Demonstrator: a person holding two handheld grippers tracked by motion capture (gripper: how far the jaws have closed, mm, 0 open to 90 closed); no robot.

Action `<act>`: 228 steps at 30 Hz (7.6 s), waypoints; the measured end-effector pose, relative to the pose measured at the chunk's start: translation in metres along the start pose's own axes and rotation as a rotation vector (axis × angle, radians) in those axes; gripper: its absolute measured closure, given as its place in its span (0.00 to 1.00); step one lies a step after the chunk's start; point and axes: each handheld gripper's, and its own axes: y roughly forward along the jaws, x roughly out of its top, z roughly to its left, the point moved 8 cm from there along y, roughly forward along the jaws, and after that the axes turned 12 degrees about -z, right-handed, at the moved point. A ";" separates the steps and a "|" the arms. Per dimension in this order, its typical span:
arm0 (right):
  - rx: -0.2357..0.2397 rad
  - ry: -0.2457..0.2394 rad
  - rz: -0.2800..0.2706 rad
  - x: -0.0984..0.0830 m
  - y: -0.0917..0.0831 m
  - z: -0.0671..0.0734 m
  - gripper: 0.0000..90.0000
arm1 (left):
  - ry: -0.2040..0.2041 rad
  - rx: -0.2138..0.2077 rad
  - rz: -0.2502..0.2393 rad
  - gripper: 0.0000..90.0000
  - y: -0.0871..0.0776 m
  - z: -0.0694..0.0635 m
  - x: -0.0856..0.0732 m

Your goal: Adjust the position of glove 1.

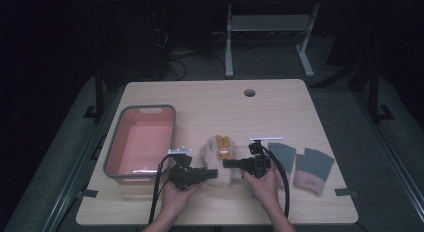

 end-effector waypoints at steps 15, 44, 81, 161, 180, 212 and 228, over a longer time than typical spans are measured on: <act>0.035 -0.023 -0.037 0.019 -0.011 0.022 0.92 | 0.045 -0.034 -0.029 0.76 -0.014 -0.012 0.023; 0.070 -0.063 -0.038 0.050 -0.007 0.056 0.92 | 0.051 -0.068 -0.061 0.76 -0.038 -0.012 0.059; 0.114 -0.103 -0.023 0.087 0.011 0.095 0.92 | 0.049 -0.075 -0.108 0.75 -0.070 -0.003 0.102; 0.247 -0.119 0.162 0.090 0.164 0.172 0.92 | -0.099 0.110 -0.133 0.75 -0.185 0.100 0.120; 0.195 -0.083 0.242 0.070 0.190 0.143 0.92 | -0.159 0.201 -0.029 0.75 -0.169 0.124 0.097; -0.003 -0.256 0.319 0.063 0.177 0.131 0.83 | -0.149 0.386 0.136 0.75 -0.147 0.148 0.060; 0.024 -0.233 0.261 0.069 0.147 0.128 0.82 | -0.110 0.468 0.100 0.60 -0.164 0.145 0.081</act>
